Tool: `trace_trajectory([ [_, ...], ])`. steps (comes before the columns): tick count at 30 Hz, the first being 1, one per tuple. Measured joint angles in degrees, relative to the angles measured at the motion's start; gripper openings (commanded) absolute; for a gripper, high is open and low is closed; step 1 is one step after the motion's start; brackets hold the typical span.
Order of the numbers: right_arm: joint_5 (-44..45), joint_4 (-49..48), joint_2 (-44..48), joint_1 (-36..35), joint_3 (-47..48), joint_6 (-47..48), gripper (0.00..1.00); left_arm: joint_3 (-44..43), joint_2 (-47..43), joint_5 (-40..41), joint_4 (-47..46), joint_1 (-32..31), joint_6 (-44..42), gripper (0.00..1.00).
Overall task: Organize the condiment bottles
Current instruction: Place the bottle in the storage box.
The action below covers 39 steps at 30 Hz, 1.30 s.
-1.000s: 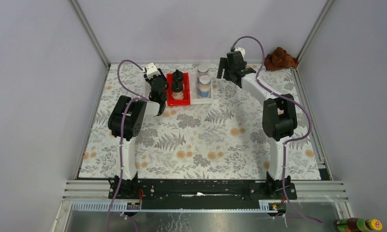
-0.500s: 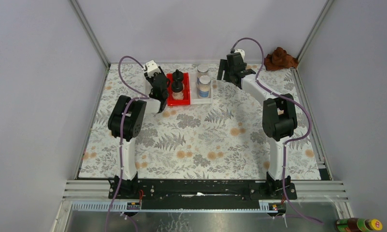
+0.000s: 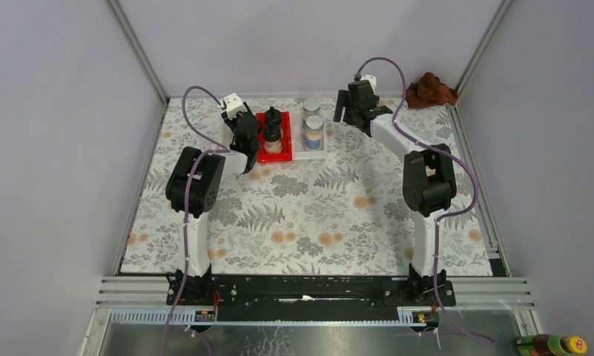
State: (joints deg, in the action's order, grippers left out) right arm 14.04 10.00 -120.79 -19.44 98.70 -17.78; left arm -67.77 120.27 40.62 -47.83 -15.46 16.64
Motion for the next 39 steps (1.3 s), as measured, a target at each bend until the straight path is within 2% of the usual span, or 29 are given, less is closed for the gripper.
trace_trajectory([
  [11,0.0,-0.2,0.7,0.0,-1.1,0.0,0.88,0.0,-0.8,0.8,2.5,-0.5,0.3,0.27],
  [21,0.0,-0.5,1.5,0.0,-2.3,0.0,0.88,-1.0,-1.0,1.4,5.5,-1.0,0.5,0.34],
  [39,0.1,-1.7,2.5,0.0,-4.5,0.0,0.88,-1.0,-1.7,1.4,7.6,-1.1,0.9,0.38],
])
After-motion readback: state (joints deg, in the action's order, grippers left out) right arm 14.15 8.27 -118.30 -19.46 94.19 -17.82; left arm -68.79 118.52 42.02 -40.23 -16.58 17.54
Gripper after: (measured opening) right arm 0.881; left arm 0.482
